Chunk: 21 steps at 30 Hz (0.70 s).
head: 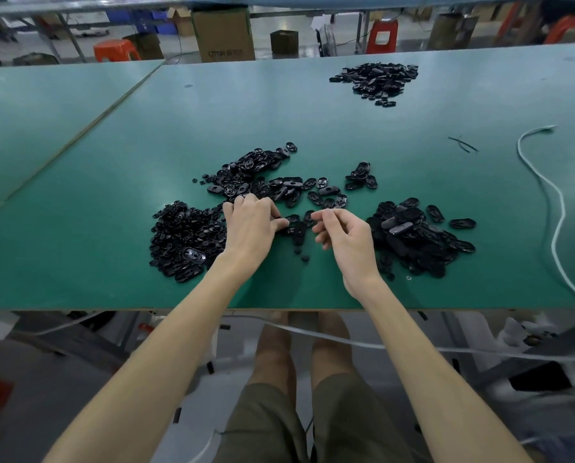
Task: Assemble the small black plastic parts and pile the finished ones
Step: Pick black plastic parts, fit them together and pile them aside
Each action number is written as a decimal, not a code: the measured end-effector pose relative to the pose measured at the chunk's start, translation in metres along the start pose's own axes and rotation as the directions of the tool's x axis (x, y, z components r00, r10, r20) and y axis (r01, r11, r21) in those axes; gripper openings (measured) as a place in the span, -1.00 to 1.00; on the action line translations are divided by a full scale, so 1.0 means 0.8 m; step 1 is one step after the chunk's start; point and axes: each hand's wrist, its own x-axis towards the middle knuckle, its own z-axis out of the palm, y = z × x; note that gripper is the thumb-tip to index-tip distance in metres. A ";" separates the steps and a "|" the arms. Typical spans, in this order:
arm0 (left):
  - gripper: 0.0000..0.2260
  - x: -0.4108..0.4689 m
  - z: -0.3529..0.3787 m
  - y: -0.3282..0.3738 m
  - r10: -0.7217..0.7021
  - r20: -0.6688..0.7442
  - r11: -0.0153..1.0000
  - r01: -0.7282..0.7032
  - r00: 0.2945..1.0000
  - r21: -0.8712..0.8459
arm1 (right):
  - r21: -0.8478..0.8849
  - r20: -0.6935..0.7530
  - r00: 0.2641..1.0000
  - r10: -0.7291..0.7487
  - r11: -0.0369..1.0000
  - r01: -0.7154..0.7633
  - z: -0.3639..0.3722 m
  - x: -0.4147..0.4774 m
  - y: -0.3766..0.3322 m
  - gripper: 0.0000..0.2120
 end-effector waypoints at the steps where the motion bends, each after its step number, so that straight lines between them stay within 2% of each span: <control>1: -0.83 -0.002 0.000 -0.001 0.007 -0.021 1.000 -0.007 1.000 -0.020 | 0.000 0.001 1.000 0.002 1.000 -0.002 0.000 0.000 -0.001 -0.77; 6: -0.88 -0.004 -0.006 0.004 0.024 -0.036 0.973 -0.031 0.999 -0.229 | -0.007 0.003 1.000 0.005 1.000 -0.005 -0.001 0.001 -0.001 -0.80; 10: -0.89 -0.006 -0.013 0.015 0.021 -0.022 0.865 -0.029 1.000 -0.501 | 0.005 0.001 1.000 -0.001 1.000 0.001 -0.003 0.001 0.002 -0.90; 12: -0.89 -0.007 -0.015 0.021 0.057 -0.016 0.824 -0.056 0.998 -0.564 | 0.015 0.010 1.000 -0.009 1.000 0.009 -0.003 0.002 0.002 -0.91; 17: -0.86 -0.016 -0.020 0.030 0.229 0.065 0.791 -0.147 0.971 -0.594 | 0.002 0.015 1.000 -0.022 1.000 0.022 -0.003 0.003 0.003 -0.93; 19: -0.87 -0.016 -0.026 0.025 0.212 0.034 0.804 -0.154 0.977 -0.575 | 0.013 -0.009 1.000 -0.014 1.000 0.015 -0.003 0.002 0.003 -0.94; 21: -0.88 -0.011 -0.035 0.011 0.135 -0.005 0.877 -0.122 0.991 -0.465 | 0.034 -0.026 1.000 -0.007 0.999 0.008 -0.003 0.002 0.003 -0.92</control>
